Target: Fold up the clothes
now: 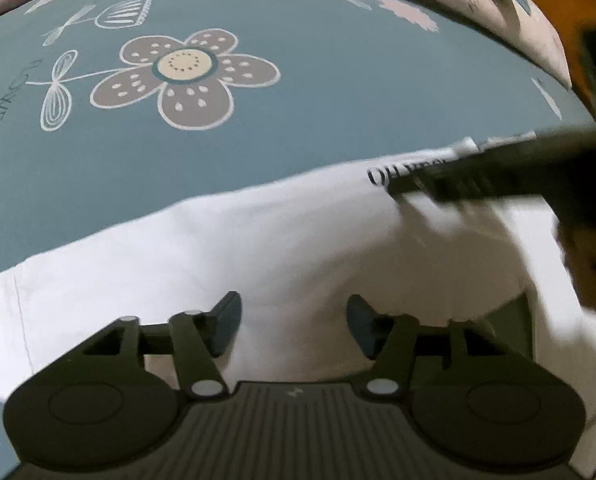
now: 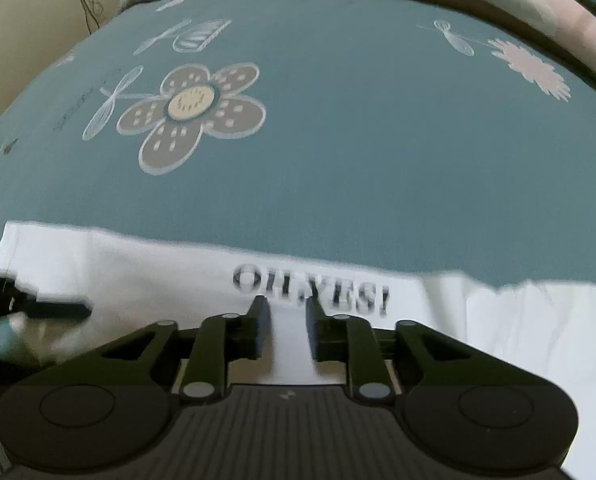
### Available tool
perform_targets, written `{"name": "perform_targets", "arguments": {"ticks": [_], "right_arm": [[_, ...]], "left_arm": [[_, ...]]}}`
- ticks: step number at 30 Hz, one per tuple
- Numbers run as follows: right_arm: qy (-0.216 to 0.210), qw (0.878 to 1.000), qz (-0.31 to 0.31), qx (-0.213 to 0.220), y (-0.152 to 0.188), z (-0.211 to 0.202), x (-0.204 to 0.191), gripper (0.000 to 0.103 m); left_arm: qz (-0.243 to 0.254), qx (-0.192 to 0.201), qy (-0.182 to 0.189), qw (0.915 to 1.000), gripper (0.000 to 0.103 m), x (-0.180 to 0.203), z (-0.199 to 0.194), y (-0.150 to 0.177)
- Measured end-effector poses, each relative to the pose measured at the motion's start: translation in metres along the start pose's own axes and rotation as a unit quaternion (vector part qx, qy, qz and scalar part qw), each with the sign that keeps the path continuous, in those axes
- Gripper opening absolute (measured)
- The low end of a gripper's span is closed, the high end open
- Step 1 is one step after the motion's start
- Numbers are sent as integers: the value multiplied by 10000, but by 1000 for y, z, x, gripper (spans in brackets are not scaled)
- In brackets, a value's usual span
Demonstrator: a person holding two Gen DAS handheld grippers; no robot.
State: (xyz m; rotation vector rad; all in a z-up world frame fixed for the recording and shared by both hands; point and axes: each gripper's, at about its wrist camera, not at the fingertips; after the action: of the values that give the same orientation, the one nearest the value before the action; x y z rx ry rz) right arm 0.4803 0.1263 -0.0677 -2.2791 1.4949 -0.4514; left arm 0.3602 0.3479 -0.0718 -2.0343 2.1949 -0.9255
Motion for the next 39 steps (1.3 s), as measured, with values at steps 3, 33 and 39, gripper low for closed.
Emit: {"name": "perform_targets", "arguments": {"ticks": [3, 33, 39], "right_arm": [[-29, 10000, 32, 47, -8, 0, 9, 31], [467, 9925, 1125, 26, 46, -48, 115, 62], [676, 9855, 1555, -28, 65, -36, 168, 62]], "left_arm": [[40, -181, 36, 9998, 64, 5, -5, -3], [-208, 344, 612, 9973, 64, 68, 23, -66], [400, 316, 1250, 9908, 64, 118, 66, -89]]}}
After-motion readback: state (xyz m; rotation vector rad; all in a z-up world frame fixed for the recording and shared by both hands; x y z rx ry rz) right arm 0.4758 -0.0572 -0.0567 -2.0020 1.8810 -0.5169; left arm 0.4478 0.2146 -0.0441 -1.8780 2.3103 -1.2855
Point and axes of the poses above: each gripper's, at about its wrist camera, not at the fingertips, and z roughly the way its jaws point, x to its right, y to its underside, and after that the axes turned 14 degrees about y, right-handed
